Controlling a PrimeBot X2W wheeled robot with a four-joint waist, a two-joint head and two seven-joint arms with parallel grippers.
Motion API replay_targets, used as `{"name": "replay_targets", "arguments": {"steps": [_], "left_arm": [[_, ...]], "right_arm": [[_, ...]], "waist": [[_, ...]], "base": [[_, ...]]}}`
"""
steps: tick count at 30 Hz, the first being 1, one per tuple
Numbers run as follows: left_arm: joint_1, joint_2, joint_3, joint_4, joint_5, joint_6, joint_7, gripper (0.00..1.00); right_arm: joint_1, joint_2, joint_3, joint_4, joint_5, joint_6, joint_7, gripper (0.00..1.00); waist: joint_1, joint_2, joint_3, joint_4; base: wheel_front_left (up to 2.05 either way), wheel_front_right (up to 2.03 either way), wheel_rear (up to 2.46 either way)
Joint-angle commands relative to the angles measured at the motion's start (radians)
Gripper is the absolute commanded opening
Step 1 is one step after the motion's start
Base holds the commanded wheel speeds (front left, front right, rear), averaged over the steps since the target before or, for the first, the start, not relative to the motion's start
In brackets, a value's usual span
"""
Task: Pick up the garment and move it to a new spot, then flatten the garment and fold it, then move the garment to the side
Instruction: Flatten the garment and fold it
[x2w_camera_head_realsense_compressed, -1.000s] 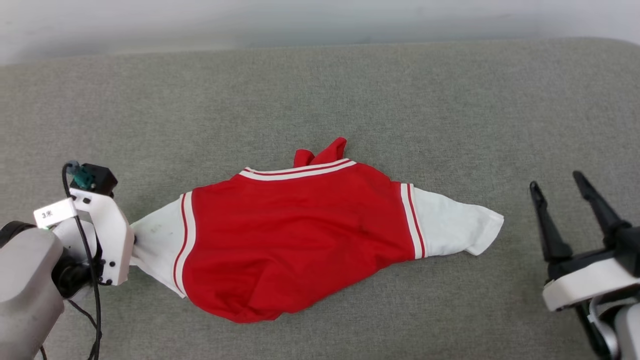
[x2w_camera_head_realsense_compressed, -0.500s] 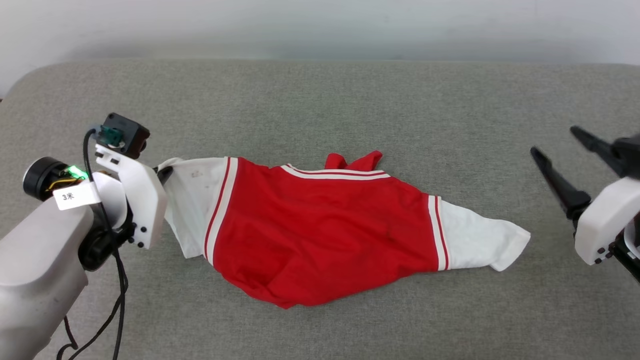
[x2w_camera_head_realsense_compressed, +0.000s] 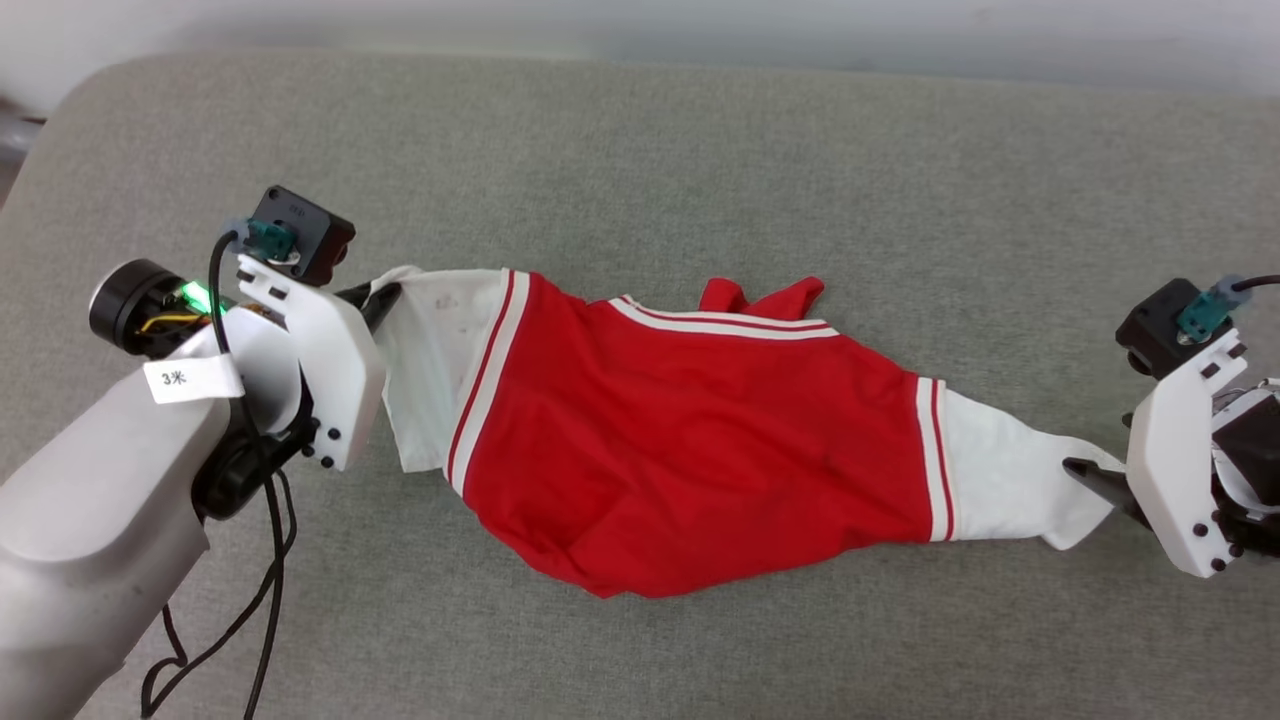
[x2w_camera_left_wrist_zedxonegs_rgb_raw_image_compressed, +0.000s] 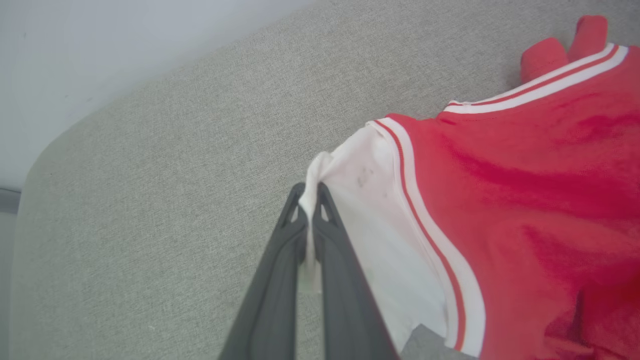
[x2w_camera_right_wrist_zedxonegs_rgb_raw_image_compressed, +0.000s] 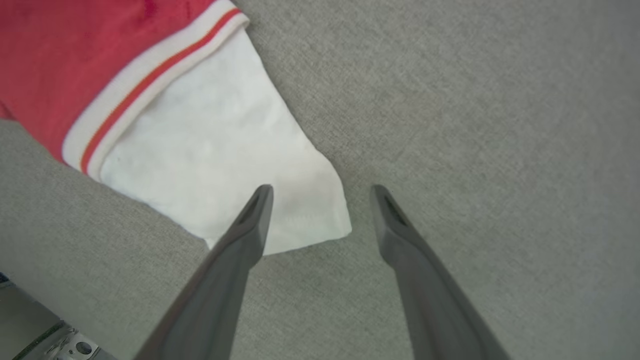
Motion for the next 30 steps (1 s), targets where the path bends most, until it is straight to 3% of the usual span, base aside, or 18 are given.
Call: {"name": "replay_targets", "arguments": {"steps": [1, 14, 15, 16, 25, 30], "left_arm": [[-0.012, -0.006, 0.000, -0.004, 0.005, 0.009, -0.005, 0.00], [-0.018, -0.010, -0.004, -0.005, 0.003, 0.007, -0.019, 0.00], [-0.016, -0.009, -0.004, -0.003, 0.002, 0.007, -0.020, 0.00], [-0.015, -0.008, -0.004, 0.000, 0.002, 0.007, -0.021, 0.00], [0.004, 0.001, 0.004, -0.006, -0.001, 0.003, -0.064, 0.00], [-0.001, 0.026, 0.022, -0.065, 0.015, 0.022, -0.101, 0.00]], "right_arm": [[-0.015, 0.010, 0.012, 0.015, 0.001, -0.001, 0.000, 1.00], [0.034, 0.055, 0.238, 0.181, 0.051, 0.002, -0.042, 1.00], [0.025, 0.060, 0.242, 0.183, 0.056, 0.002, -0.059, 0.09], [0.013, 0.065, 0.242, 0.186, 0.060, 0.002, -0.077, 0.00], [-0.110, 0.053, 0.209, 0.189, 0.081, -0.001, -0.292, 0.00], [-0.134, 0.028, 0.185, 0.160, 0.091, -0.001, -0.404, 0.00]], "waist": [[0.0000, 0.0000, 0.017, 0.012], [0.0000, 0.0000, 0.058, 0.029], [0.0000, 0.0000, 0.057, 0.026], [0.0000, 0.0000, 0.054, 0.023], [0.0000, 0.0000, -0.037, -0.014], [0.0000, 0.0000, -0.107, -0.034]], "base": [[0.00, 0.00, 0.00], [0.00, 0.00, 0.00], [0.00, 0.00, 0.00], [0.00, 0.00, 0.00], [0.00, 0.00, 0.00], [0.00, 0.00, 0.00]]}}
